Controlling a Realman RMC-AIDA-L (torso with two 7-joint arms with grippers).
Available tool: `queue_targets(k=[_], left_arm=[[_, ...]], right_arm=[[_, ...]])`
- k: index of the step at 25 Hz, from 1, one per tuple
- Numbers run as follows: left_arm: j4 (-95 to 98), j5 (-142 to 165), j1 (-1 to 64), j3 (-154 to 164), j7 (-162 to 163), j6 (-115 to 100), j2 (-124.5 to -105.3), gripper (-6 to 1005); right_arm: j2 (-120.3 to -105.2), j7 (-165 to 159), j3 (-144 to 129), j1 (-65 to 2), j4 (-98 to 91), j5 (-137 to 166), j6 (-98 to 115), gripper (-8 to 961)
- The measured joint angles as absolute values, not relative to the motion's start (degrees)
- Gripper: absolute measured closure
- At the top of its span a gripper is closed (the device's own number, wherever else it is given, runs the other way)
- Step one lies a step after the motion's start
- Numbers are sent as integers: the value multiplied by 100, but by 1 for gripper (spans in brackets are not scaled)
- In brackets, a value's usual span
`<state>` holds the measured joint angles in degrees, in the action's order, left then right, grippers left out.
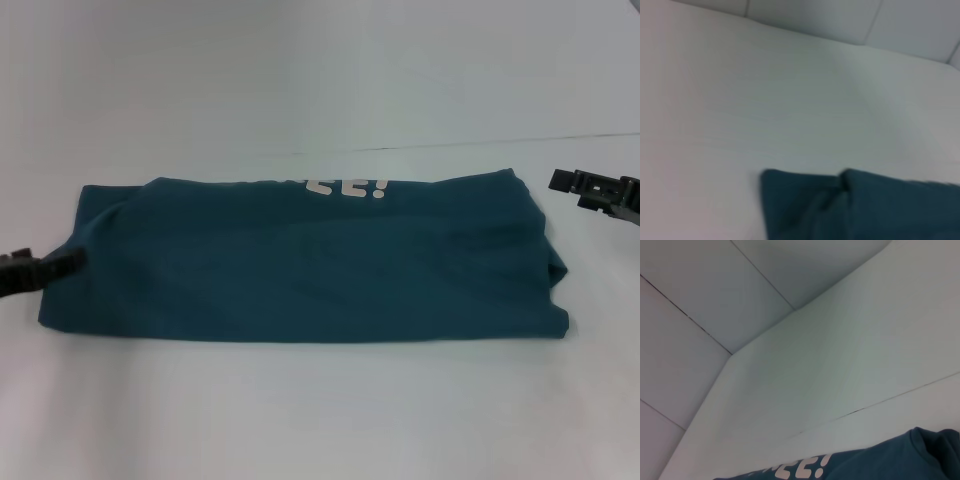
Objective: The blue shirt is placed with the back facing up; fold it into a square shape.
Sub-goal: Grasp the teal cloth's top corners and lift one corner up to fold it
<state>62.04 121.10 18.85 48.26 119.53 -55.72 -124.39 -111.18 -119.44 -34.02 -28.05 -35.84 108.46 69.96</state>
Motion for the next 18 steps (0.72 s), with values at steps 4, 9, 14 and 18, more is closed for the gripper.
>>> queue_targets(k=[4,9,14,18], left_arm=[[6124,12033,1895,4865,11829,-5913,-12451,173],[5841,11703,1946,4863,11508,-6054,-12447,173],[5431,11665,2063,4862,11325,-5654,-12431,174],[5199,11670,2105,4869,11241,-5345,-12427,174]], right_arm=[[-11133,-11944,-3402,-2790,-3575,10845,6995,110],[-11139,-11953,-3402,-2792,-3575,10865,6996,111],[-11158,-11953,-3401,-2834,-3575,10918,6989,111],[-11173,-11953,-3402,-2848,-3576,10924,6981,110]])
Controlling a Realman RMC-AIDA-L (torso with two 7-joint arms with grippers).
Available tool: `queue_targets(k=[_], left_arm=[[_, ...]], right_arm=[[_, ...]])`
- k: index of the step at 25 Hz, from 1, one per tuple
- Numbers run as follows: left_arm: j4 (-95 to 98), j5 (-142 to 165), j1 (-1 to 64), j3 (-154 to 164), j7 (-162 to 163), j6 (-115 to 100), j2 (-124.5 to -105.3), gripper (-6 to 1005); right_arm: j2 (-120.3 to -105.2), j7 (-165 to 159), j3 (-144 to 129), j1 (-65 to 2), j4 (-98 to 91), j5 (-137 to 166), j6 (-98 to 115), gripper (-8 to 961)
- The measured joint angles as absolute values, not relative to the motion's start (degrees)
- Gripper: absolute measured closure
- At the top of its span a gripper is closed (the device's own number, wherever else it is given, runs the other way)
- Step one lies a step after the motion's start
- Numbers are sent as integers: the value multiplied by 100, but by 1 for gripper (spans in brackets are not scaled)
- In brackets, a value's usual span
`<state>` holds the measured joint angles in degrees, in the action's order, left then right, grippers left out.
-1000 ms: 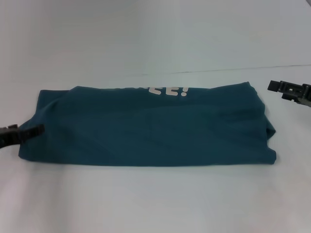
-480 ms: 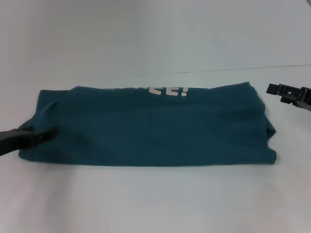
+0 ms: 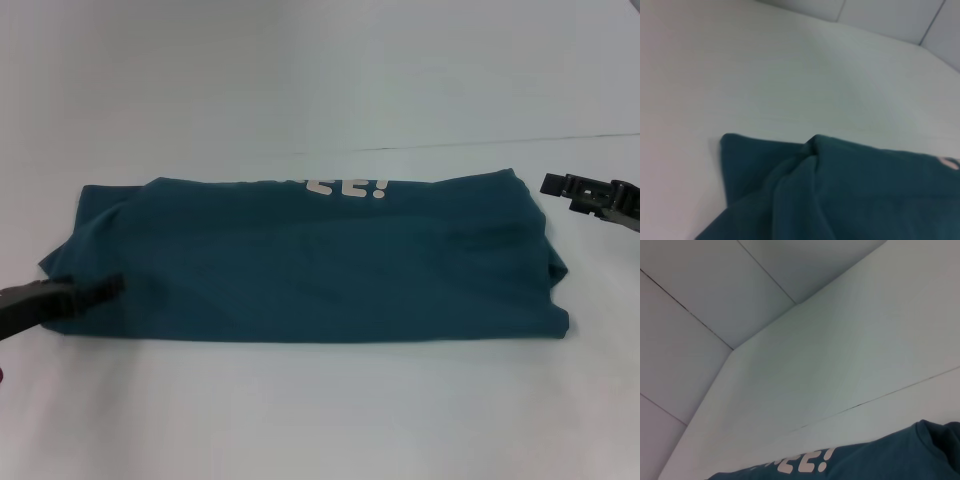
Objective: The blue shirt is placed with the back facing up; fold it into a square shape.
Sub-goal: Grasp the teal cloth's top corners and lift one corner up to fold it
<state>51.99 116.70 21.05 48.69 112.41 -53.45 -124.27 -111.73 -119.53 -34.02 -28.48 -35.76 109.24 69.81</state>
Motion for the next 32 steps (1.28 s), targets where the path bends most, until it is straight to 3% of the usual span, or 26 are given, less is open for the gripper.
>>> queue_targets(k=[18,32], left_arm=[[4920,11711,2088,4817,11118,-5263,-12399,178],[5529,11743,1911,3592,11749,-6848,-12338,182]], right_arm=[[-11191,-11923,-3410,-2865,-3577,10934,6960,113],[-11179,-11913,-3410,-2848,-3578,10933,6952,112]])
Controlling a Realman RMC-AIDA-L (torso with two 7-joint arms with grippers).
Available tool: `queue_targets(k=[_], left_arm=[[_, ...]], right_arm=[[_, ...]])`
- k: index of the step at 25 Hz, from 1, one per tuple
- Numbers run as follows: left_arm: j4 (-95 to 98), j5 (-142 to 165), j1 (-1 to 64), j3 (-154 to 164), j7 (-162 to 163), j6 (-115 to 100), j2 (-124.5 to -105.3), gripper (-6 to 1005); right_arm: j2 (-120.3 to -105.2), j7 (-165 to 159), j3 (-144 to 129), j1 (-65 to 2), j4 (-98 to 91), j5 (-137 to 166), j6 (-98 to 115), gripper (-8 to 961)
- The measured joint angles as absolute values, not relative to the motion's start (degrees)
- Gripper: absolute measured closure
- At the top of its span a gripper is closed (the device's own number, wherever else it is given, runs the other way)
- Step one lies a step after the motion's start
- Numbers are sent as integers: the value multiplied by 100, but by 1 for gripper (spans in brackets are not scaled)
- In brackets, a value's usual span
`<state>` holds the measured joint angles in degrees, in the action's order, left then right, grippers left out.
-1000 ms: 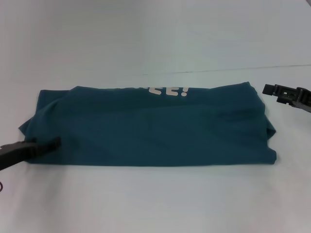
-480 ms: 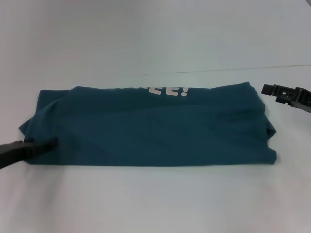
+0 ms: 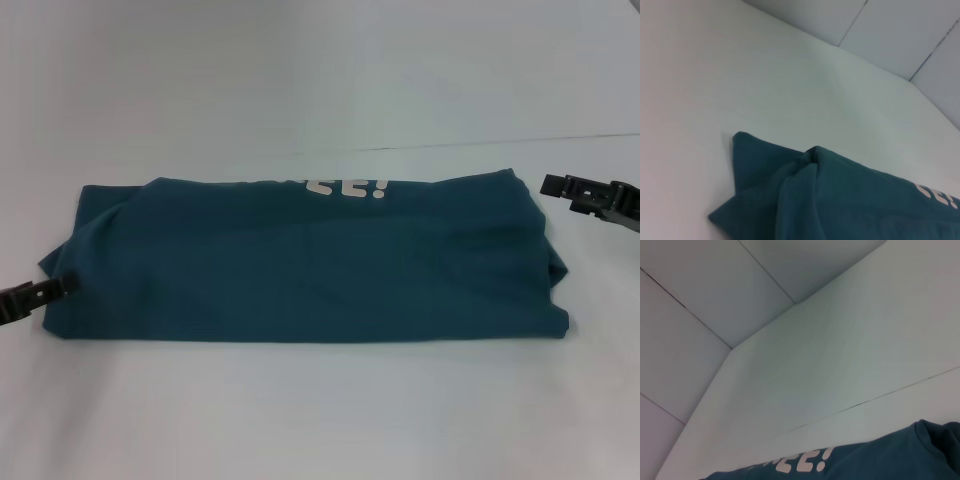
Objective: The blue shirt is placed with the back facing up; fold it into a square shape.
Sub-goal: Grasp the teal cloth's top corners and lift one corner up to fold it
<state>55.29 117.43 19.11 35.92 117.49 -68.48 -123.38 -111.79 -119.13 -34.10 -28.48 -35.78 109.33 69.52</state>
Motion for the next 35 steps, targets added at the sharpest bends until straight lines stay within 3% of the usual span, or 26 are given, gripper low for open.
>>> queue_targets(k=[35], left_arm=[[5078,12764,2206,3531,12374,-6433,-12305,182]], right_arm=[[-11152,-11953,-3400,-2849,-3577,10933,6989,113]])
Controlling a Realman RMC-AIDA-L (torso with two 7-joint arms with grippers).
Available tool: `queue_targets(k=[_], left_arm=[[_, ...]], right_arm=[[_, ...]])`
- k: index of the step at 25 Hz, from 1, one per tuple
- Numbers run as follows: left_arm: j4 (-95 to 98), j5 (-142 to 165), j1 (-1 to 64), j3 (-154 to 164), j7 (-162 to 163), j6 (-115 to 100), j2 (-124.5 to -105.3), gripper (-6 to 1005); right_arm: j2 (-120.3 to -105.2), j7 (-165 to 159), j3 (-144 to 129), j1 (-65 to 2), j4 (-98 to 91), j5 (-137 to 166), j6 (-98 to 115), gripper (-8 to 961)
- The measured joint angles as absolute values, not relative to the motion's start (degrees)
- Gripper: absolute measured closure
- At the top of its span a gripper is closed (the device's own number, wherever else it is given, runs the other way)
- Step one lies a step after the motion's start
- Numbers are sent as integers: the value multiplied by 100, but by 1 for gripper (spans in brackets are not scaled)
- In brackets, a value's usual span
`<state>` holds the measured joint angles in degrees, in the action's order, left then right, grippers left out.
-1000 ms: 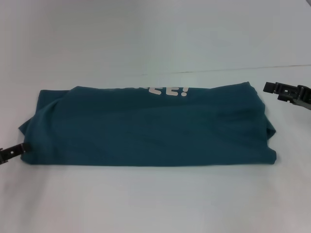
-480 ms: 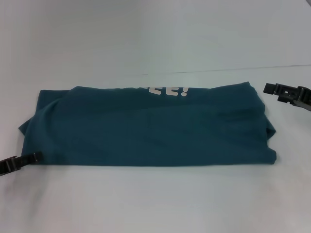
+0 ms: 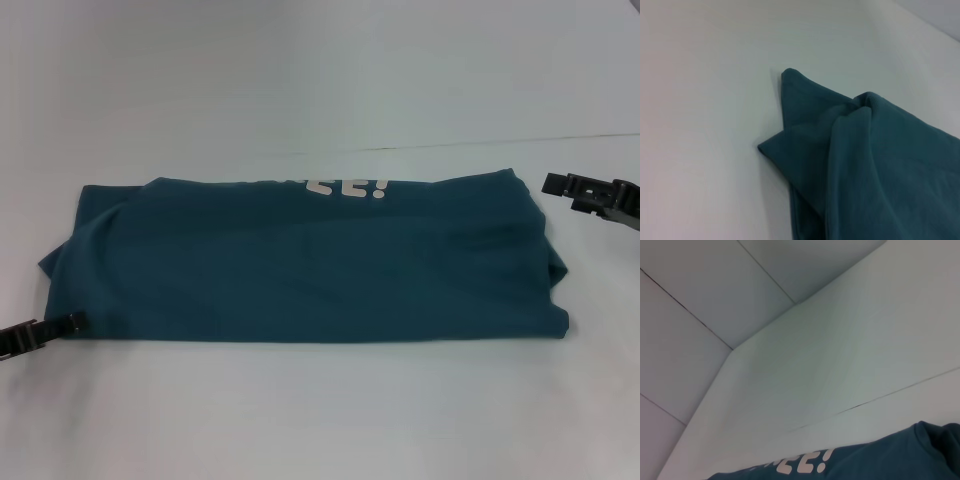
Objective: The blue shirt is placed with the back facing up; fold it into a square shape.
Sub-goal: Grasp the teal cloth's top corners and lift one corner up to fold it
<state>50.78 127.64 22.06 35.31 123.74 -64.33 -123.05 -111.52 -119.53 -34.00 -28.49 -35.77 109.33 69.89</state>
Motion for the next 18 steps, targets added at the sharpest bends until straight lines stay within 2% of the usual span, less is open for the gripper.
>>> queue_targets(k=[18], left_arm=[[4884,12921,2418,3621,12366,-6137,-12270,194]], right_arm=[[-11152,-12019,-3372,-2874,-3607,10933,6993,113]])
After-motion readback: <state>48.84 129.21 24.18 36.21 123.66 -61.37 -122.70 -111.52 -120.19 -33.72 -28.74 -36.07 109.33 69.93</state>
